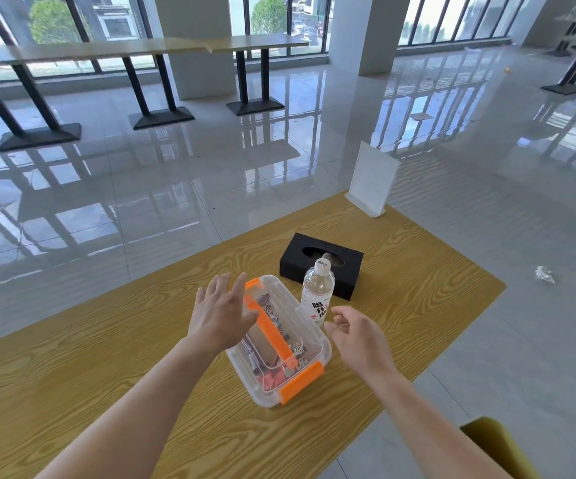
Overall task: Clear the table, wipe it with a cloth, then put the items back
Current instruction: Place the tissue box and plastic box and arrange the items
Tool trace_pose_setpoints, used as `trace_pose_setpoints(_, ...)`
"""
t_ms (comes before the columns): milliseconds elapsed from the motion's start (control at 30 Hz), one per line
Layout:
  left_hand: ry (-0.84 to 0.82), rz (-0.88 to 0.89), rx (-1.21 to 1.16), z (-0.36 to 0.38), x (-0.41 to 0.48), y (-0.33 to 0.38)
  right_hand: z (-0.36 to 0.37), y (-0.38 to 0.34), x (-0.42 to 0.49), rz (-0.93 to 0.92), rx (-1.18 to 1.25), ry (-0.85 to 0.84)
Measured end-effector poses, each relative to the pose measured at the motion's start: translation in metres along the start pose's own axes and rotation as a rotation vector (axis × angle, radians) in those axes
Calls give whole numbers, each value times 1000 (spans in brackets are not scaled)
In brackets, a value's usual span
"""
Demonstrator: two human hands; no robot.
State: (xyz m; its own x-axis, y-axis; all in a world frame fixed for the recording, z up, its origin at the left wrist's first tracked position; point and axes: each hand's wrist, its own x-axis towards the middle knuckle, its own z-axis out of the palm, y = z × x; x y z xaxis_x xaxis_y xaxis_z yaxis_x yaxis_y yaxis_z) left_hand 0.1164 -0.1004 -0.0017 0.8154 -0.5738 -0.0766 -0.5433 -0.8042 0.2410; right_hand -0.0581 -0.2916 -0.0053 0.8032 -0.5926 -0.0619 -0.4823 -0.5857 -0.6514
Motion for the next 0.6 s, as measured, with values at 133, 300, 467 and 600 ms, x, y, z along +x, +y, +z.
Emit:
trace_pose_setpoints(133, 25, -20, 31, -16, -9, 15, -22, 3, 10, -108, -123, 42)
trace_pose_setpoints(300, 114, -7, 64, -28, -14, 38, -53, 8, 26, -220, -260, 54)
trace_pose_setpoints(467, 178, 22, 70, -41, -12, 65, -78, 11, 43, -321, -409, 38)
trace_pose_setpoints(600, 197, 48, 76, -48, 2, 76, -91, 10, 57, -315, -423, 19)
